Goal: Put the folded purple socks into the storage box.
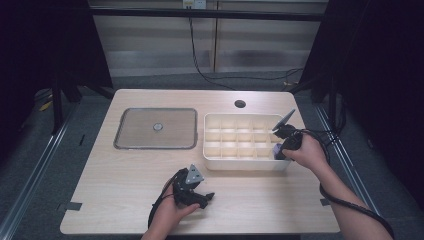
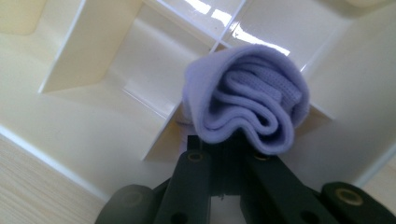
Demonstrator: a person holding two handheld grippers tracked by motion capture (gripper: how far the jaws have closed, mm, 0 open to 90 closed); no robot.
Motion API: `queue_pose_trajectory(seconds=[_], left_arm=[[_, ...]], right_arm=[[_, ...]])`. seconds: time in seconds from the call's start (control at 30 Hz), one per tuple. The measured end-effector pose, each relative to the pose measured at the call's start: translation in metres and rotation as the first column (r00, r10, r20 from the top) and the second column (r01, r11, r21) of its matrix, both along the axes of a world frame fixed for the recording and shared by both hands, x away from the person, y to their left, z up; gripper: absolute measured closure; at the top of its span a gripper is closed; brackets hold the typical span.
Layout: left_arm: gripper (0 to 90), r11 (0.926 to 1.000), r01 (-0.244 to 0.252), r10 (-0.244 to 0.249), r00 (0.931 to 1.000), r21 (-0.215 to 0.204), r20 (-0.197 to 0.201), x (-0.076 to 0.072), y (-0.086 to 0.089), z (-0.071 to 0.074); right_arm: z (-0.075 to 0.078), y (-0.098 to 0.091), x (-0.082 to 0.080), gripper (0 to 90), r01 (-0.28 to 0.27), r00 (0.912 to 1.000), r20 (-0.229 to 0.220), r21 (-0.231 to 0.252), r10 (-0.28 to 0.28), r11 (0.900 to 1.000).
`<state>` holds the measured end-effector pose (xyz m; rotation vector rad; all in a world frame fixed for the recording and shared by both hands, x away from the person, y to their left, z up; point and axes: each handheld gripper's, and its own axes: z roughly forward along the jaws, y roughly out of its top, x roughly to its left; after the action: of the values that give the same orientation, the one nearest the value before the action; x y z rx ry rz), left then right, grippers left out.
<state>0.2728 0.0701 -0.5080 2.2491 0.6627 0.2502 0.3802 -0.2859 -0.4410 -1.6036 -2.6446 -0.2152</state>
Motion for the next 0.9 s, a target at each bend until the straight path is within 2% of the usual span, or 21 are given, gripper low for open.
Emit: queue_pose_trajectory(seconds=[0.17,0.27,0.5,0.9], left_arm=[[16.3,1.0000,-0.001,0.001,1.0000,-0.001,0.000,0.000,0.000,0.000],[16.2,1.0000,-0.001,0.001,1.0000,-0.001,0.000,0.000,0.000,0.000],[16.3,1.0000,-0.001,0.001,1.0000,0.000,0.000,0.000,0.000,0.000],[16.3,1.0000,-0.001,0.001,1.0000,-0.001,0.000,0.000,0.000,0.000]], right_arm=[[-0.007,0.004,0.000,90.0,-0.013,0.9999,-0.008,-0.018,0.013,0.9997],[-0.011,0.004,0.000,90.0,-0.004,1.0000,-0.008,-0.010,0.004,0.9999],[-0.013,0.008,0.001,90.0,-0.023,0.9996,-0.018,-0.042,0.022,0.9989],[-0.015,0.011,0.003,90.0,-0.037,0.9988,-0.035,-0.058,0.035,0.9976]])
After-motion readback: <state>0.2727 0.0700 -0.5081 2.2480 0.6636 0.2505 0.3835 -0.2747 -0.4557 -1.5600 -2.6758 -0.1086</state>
